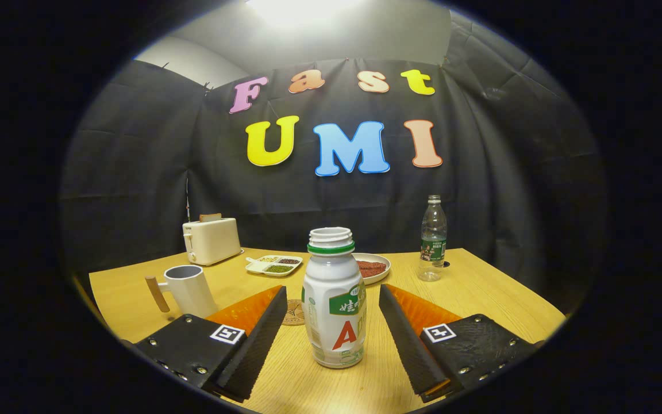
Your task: Take the bottle from table, then pour the juice into the cup, finally place the bottle on the coaster
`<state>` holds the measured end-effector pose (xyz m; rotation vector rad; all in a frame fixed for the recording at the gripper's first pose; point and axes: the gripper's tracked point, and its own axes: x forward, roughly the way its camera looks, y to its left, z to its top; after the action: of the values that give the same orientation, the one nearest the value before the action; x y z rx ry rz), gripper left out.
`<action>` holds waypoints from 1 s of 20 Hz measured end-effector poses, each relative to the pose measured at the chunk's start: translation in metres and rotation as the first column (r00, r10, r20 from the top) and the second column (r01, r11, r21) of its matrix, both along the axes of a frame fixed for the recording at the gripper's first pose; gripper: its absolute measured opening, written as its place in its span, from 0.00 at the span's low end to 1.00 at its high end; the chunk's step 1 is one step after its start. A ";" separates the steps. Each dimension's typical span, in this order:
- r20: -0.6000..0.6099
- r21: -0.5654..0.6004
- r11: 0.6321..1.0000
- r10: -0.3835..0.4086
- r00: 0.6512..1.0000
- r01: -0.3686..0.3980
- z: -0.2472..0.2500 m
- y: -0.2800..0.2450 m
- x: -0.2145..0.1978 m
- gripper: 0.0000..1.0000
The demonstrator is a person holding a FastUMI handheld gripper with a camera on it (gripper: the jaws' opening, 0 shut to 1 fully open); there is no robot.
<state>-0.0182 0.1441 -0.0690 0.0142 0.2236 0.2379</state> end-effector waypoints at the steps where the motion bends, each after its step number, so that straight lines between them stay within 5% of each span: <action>1: -0.007 -0.008 1.000 -0.004 1.000 0.003 -0.003 0.000 0.004 0.97; 7: -0.059 -0.028 0.998 -0.056 0.997 0.054 -0.025 0.001 0.022 0.96; 8: -0.067 -0.033 0.998 -0.061 0.996 0.059 -0.029 0.003 0.023 0.86; 20: -0.072 -0.182 0.980 -0.098 0.993 0.083 -0.032 0.011 0.031 0.64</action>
<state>0.0127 0.1547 -0.1007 -0.1445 0.3237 0.1258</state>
